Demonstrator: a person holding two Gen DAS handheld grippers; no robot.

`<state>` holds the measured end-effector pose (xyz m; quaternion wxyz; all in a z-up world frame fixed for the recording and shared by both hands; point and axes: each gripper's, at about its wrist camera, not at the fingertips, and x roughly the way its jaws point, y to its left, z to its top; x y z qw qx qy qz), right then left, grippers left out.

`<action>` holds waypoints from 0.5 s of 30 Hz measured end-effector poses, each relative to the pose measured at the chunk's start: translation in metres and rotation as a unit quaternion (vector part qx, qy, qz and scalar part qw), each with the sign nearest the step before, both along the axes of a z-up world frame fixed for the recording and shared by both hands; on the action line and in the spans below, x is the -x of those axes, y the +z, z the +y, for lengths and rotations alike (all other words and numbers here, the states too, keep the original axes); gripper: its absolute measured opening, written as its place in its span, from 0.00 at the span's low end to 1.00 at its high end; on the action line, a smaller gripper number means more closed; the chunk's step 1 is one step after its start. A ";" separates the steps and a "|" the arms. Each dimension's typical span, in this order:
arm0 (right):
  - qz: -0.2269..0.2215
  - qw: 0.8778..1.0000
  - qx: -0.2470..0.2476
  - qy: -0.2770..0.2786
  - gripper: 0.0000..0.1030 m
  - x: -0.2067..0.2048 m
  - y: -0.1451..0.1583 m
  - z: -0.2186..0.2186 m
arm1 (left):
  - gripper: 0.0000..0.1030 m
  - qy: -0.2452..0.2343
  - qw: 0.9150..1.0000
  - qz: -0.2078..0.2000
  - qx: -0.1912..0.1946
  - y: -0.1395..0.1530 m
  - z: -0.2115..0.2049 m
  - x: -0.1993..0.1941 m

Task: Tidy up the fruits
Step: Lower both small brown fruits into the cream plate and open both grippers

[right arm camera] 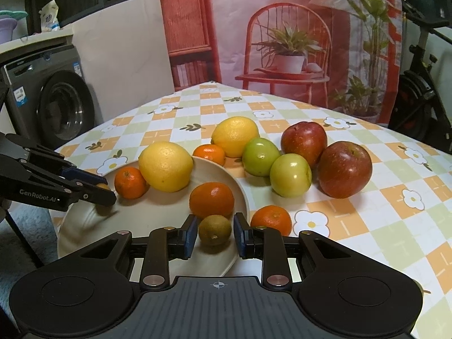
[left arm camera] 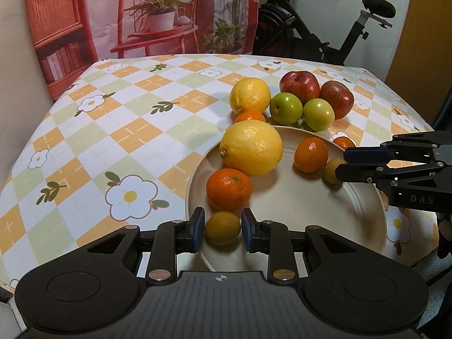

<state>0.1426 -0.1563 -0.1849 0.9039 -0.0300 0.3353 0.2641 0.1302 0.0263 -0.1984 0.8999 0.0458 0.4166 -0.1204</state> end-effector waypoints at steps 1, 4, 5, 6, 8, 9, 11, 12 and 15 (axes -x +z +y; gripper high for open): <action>-0.001 1.000 -0.002 -0.001 0.24 0.000 0.000 -0.001 | 0.29 0.001 1.000 -0.001 0.001 0.000 0.000 0.000; -0.003 1.000 -0.005 -0.003 0.24 0.001 0.001 -0.003 | 0.29 0.003 1.000 -0.003 0.003 0.001 0.001 0.001; -0.004 1.000 -0.006 -0.003 0.24 0.002 0.001 -0.002 | 0.29 0.004 1.000 -0.004 0.004 0.001 0.001 0.002; -0.005 1.000 -0.006 -0.004 0.24 0.002 0.001 -0.003 | 0.29 0.004 1.000 -0.005 0.005 0.001 0.001 0.002; -0.008 1.000 -0.010 -0.007 0.25 0.004 0.002 -0.005 | 0.29 0.006 1.000 -0.008 0.008 0.002 0.001 0.003; -0.011 1.000 -0.012 -0.009 0.25 0.005 0.003 -0.006 | 0.29 0.007 1.000 -0.010 0.009 0.003 0.001 0.004; -0.017 1.000 -0.019 -0.017 0.25 0.006 0.005 -0.011 | 0.29 0.008 1.000 -0.012 0.012 0.004 0.001 0.005; -0.019 0.999 -0.022 -0.020 0.25 0.006 0.006 -0.013 | 0.29 0.009 1.000 -0.014 0.013 0.005 0.001 0.005; -0.028 0.999 -0.032 -0.034 0.25 0.007 0.010 -0.020 | 0.29 0.014 1.000 -0.021 0.017 0.006 0.001 0.007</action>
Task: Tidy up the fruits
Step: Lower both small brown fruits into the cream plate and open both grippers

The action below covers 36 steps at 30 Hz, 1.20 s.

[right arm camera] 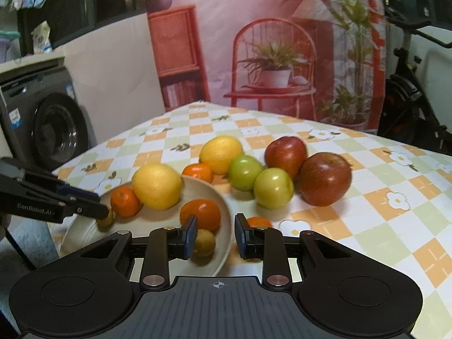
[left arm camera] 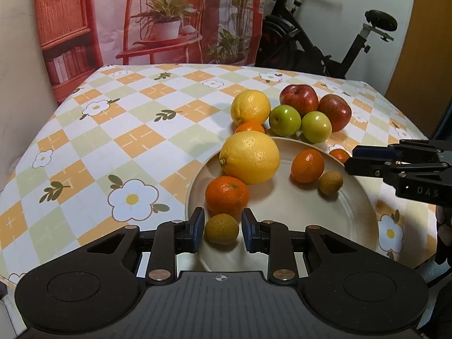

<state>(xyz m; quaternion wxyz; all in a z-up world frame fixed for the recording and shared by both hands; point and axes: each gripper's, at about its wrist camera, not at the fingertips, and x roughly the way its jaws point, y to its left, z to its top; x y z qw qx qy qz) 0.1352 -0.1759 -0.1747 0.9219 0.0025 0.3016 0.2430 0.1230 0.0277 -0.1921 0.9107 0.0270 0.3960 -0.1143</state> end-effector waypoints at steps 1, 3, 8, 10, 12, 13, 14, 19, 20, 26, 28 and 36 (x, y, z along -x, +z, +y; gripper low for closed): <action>-0.003 1.000 -0.002 -0.005 0.25 0.001 0.001 -0.002 | 0.29 0.003 1.000 -0.003 0.002 0.001 0.000 0.001; -0.008 1.000 -0.007 -0.016 0.26 0.002 0.002 -0.007 | 0.29 0.012 1.000 -0.012 0.006 0.002 0.000 0.003; -0.008 0.999 -0.013 -0.032 0.26 0.005 -0.002 -0.015 | 0.29 0.018 0.999 -0.037 0.007 0.007 -0.005 0.011; -0.007 0.999 -0.012 -0.035 0.26 0.005 -0.004 -0.016 | 0.29 0.019 0.999 -0.048 0.008 0.009 -0.006 0.013; -0.007 0.999 -0.013 -0.039 0.26 0.006 -0.005 -0.017 | 0.29 0.021 0.998 -0.054 0.008 0.009 -0.006 0.015; -0.007 0.999 -0.013 -0.041 0.26 0.006 -0.006 -0.017 | 0.29 0.021 0.998 -0.056 0.009 0.010 -0.006 0.015; -0.007 0.999 -0.013 -0.043 0.26 0.006 -0.006 -0.018 | 0.29 0.022 0.998 -0.058 0.009 0.010 -0.006 0.016; -0.009 0.998 -0.010 -0.058 0.26 0.003 -0.010 -0.026 | 0.29 0.033 0.997 -0.063 0.010 0.010 -0.004 0.016; -0.007 0.998 -0.009 -0.061 0.26 0.002 -0.011 -0.029 | 0.29 0.034 0.997 -0.063 0.010 0.010 -0.003 0.015; 0.014 0.998 0.006 -0.058 0.27 -0.005 -0.025 -0.038 | 0.29 0.035 0.997 -0.065 0.005 0.009 -0.006 0.015; 0.017 0.999 0.019 -0.044 0.27 -0.006 -0.029 -0.035 | 0.29 0.033 0.997 -0.067 0.003 0.010 -0.007 0.015; -0.002 0.997 0.077 0.014 0.28 -0.013 -0.033 -0.018 | 0.29 0.033 0.997 -0.072 0.002 0.010 -0.009 0.015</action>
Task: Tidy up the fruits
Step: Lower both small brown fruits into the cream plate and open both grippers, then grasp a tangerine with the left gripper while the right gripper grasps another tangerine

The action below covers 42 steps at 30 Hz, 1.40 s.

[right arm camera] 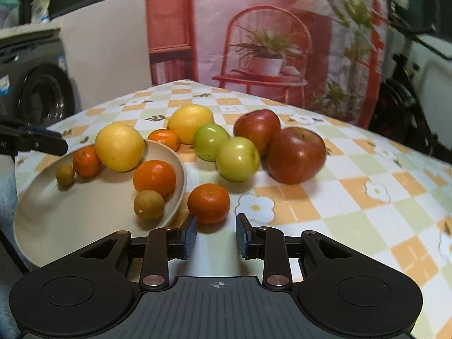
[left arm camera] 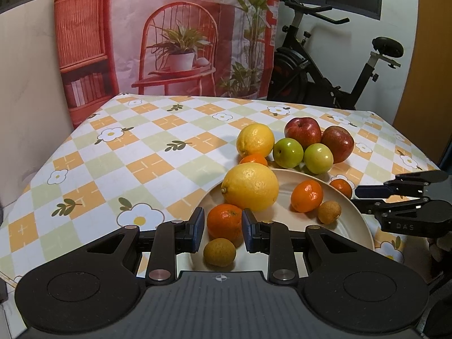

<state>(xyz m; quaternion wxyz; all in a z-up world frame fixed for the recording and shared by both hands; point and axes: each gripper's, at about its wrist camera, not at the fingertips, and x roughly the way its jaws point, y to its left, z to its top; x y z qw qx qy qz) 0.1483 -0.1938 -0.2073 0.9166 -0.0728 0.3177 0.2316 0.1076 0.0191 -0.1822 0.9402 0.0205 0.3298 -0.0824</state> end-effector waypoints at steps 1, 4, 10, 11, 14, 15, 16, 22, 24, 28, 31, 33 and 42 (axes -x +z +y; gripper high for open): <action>-0.004 1.000 0.007 0.007 0.29 -0.002 0.000 0.002 | 0.29 0.000 1.000 0.000 0.001 0.000 0.000 0.000; -0.009 0.999 0.022 0.030 0.31 -0.010 -0.001 0.006 | 0.29 -0.001 1.000 0.003 0.000 -0.001 0.000 -0.001; -0.010 0.998 0.038 0.057 0.32 -0.024 -0.003 0.010 | 0.29 -0.007 1.000 0.003 -0.005 -0.002 -0.003 -0.003; -0.008 0.998 0.035 0.057 0.32 -0.026 -0.003 0.009 | 0.29 -0.008 1.000 0.004 -0.006 -0.002 -0.003 -0.002; 0.000 0.998 0.021 0.057 0.32 -0.029 -0.004 0.006 | 0.29 -0.009 1.000 0.005 -0.008 -0.003 -0.004 -0.003; 0.002 0.998 0.017 0.056 0.31 -0.030 -0.005 0.004 | 0.29 -0.008 1.000 0.006 -0.009 -0.003 -0.004 -0.004; 0.003 0.998 0.012 0.055 0.31 -0.030 -0.005 0.003 | 0.29 -0.007 1.000 0.007 -0.010 -0.003 -0.004 -0.004; 0.005 1.000 -0.021 0.019 0.30 -0.023 -0.004 -0.008 | 0.29 -0.008 1.000 0.009 -0.016 -0.003 -0.007 -0.004; 0.001 0.999 -0.037 -0.003 0.30 -0.018 -0.003 -0.014 | 0.29 -0.008 1.000 0.009 -0.018 -0.003 -0.008 -0.005; -0.002 0.998 -0.060 -0.037 0.30 -0.016 0.000 -0.027 | 0.29 -0.008 1.000 0.009 -0.025 -0.002 -0.010 -0.004; 0.005 0.997 -0.061 -0.046 0.30 -0.019 -0.002 -0.029 | 0.30 -0.006 1.000 0.004 -0.029 0.000 -0.011 -0.002; 0.002 0.997 -0.059 -0.046 0.30 -0.018 -0.002 -0.029 | 0.35 -0.003 1.000 0.003 -0.031 0.001 -0.010 -0.001; 0.000 0.996 -0.067 -0.052 0.30 -0.018 -0.002 -0.030 | 0.35 -0.015 1.000 0.004 -0.016 0.016 -0.012 -0.018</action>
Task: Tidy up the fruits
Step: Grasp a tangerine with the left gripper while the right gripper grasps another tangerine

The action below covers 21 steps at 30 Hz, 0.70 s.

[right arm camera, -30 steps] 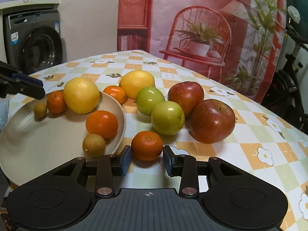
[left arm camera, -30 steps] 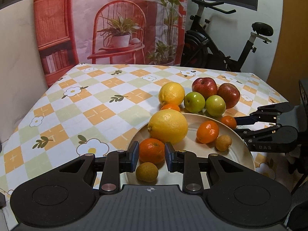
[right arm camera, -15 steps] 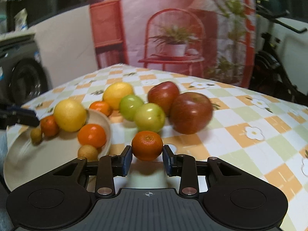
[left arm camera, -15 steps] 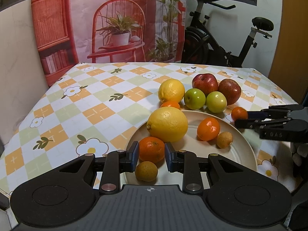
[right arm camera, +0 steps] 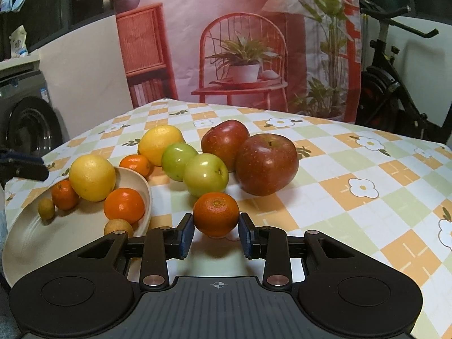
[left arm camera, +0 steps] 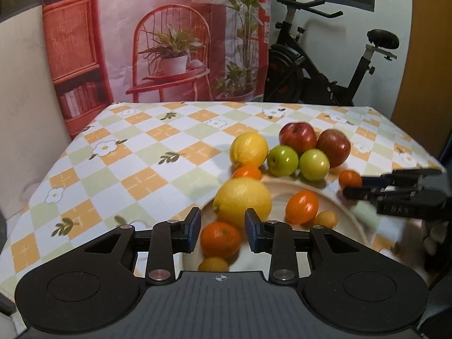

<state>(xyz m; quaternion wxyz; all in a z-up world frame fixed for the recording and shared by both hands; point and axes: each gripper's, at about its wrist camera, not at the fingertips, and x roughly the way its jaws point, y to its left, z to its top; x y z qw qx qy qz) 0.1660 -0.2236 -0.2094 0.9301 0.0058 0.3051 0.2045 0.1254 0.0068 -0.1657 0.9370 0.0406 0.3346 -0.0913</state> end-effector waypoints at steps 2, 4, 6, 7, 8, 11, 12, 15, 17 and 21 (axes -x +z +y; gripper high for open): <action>0.000 1.000 -0.003 -0.001 0.30 0.000 0.000 -0.001 | 0.35 -0.001 1.000 0.004 0.010 0.006 -0.002 -0.010; 0.000 1.000 -0.006 -0.002 0.30 0.000 0.000 -0.002 | 0.35 -0.006 1.000 0.015 0.015 0.010 -0.007 -0.022; 0.001 1.000 -0.008 -0.003 0.30 0.000 0.000 -0.003 | 0.35 -0.010 0.999 0.026 0.023 0.013 -0.011 -0.036; 0.001 1.000 -0.009 -0.004 0.30 0.000 0.000 -0.003 | 0.35 -0.011 0.999 0.027 0.030 0.015 -0.013 -0.042; 0.001 1.000 -0.010 -0.004 0.30 0.000 0.000 -0.004 | 0.35 -0.013 0.999 0.029 0.035 0.014 -0.015 -0.048; 0.001 1.000 -0.010 -0.004 0.30 -0.001 0.000 -0.004 | 0.35 -0.025 0.998 0.046 0.035 0.012 -0.024 -0.068; 0.001 1.000 -0.009 -0.004 0.30 -0.001 0.000 -0.004 | 0.35 -0.028 0.997 0.057 0.035 0.010 -0.026 -0.075; 0.005 1.000 -0.009 -0.003 0.30 -0.002 -0.001 -0.003 | 0.35 -0.017 0.995 0.085 0.045 0.005 -0.030 -0.096; 0.006 1.000 -0.011 -0.002 0.30 -0.002 -0.001 -0.004 | 0.35 -0.018 0.995 0.088 0.047 0.006 -0.030 -0.104; 0.003 1.000 -0.019 -0.006 0.30 -0.002 0.000 -0.006 | 0.35 -0.022 0.995 0.089 0.037 0.003 -0.034 -0.108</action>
